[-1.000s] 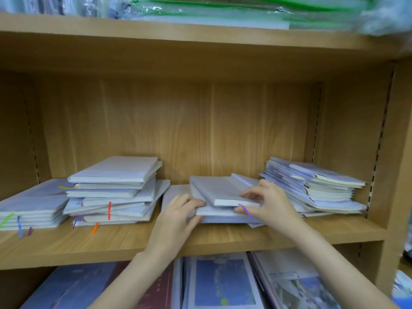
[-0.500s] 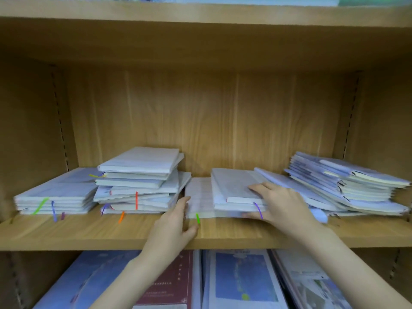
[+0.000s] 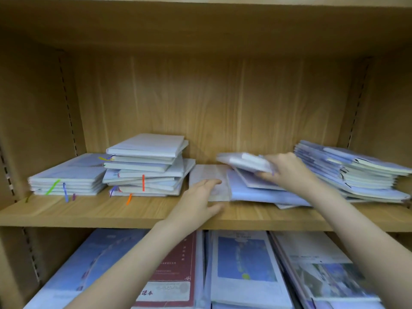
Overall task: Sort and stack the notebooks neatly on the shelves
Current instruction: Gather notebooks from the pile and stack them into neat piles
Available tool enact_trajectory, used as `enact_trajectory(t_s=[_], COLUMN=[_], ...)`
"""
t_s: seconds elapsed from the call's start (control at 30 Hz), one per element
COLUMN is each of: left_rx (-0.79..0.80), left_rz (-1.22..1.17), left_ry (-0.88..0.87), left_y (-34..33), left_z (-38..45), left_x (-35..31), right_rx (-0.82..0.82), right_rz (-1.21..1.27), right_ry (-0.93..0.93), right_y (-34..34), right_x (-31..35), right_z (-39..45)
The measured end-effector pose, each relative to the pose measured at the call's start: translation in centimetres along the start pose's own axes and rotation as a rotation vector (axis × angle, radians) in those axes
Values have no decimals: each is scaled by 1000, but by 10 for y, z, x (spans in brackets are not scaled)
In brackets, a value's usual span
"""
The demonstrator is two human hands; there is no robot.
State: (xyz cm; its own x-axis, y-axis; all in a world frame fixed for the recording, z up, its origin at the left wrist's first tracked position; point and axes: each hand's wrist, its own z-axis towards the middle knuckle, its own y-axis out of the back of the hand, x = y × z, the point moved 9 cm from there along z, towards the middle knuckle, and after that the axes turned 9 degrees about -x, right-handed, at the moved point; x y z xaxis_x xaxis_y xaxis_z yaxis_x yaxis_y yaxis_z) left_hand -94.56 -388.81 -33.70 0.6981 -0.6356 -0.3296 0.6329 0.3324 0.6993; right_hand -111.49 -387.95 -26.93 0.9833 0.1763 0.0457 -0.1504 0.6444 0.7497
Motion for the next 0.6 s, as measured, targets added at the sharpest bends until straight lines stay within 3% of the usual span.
enact_trajectory(t_s=[0.13, 0.33, 0.4, 0.6], left_rx=[-9, 101, 94, -165], left_rz=[-34, 120, 196, 500], left_ry=[-75, -273, -302, -529], left_y=[-8, -37, -43, -43], left_z=[12, 27, 32, 35], left_x=[-21, -56, -59, -81], right_rx=[-191, -542, -585, -546], right_rz=[198, 141, 116, 71], right_ry=[-5, 124, 135, 119], right_y=[45, 99, 107, 104], right_x=[-23, -33, -39, -49], right_z=[7, -14, -19, -35])
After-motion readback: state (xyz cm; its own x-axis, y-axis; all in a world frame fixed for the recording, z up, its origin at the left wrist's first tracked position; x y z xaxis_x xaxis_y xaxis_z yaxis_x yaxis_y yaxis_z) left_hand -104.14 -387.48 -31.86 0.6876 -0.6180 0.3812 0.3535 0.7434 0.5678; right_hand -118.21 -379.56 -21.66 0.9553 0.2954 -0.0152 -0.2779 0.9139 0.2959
